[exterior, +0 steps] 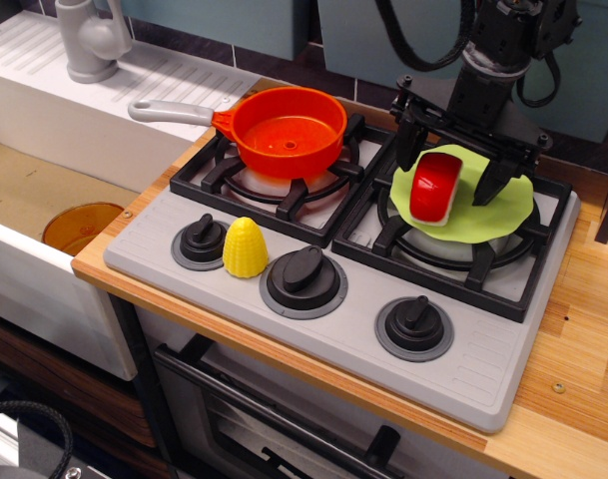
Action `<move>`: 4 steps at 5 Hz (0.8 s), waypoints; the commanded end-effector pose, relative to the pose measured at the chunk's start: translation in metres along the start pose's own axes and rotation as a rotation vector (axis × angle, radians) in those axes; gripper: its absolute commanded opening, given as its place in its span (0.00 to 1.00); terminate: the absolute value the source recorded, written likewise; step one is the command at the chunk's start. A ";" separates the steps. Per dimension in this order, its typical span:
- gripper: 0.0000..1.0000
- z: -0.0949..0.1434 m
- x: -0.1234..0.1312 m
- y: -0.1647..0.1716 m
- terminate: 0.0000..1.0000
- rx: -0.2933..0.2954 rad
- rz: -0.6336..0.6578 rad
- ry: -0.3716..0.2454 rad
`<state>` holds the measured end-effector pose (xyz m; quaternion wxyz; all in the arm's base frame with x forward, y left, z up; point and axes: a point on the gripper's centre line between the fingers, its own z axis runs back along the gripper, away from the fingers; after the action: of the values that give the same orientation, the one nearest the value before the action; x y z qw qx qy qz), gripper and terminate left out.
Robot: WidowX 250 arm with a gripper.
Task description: End effector transition from object to object
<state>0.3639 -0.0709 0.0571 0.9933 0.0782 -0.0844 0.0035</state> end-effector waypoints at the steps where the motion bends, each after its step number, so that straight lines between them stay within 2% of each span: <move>1: 1.00 0.000 0.000 0.000 0.00 0.000 0.000 0.000; 2: 1.00 0.029 0.004 -0.003 0.00 0.037 0.003 0.033; 3: 1.00 0.064 0.017 -0.007 0.00 0.031 0.010 0.060; 4: 1.00 0.086 0.019 -0.003 0.00 0.052 -0.008 0.088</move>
<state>0.3625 -0.0844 0.1231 0.9934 0.1144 -0.0051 0.0017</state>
